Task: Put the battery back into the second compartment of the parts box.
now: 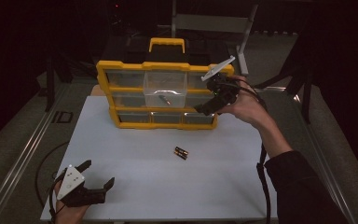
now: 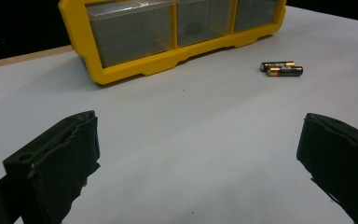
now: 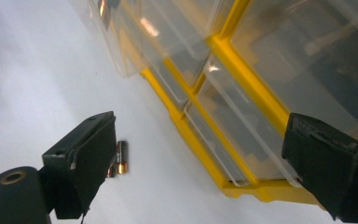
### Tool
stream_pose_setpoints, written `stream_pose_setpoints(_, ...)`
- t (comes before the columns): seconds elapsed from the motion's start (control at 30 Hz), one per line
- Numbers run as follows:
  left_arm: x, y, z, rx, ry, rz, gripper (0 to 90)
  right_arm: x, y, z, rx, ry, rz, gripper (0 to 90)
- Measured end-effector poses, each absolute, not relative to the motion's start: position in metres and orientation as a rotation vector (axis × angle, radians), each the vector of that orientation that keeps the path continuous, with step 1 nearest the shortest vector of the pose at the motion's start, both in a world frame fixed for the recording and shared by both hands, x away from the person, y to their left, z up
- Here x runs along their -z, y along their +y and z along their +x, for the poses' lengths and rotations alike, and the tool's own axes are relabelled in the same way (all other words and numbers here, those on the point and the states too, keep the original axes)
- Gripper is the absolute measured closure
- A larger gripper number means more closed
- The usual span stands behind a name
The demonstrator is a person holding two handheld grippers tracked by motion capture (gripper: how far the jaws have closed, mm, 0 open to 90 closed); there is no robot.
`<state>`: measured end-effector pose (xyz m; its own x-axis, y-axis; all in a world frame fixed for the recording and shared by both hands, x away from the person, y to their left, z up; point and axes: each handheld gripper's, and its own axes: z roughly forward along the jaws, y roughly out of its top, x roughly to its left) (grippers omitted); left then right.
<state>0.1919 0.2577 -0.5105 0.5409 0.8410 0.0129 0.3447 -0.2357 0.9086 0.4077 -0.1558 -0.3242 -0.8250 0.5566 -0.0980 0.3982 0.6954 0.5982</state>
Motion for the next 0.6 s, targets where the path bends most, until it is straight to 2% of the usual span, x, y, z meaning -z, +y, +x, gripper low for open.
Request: stream_pose_setpoints(0.6, 0.51, 0.258, 0.192, -0.649, 0.984, 1.814, 0.1, 0.371, -0.148, 0.403, -0.749, 2.7, 0.729, 10.0)
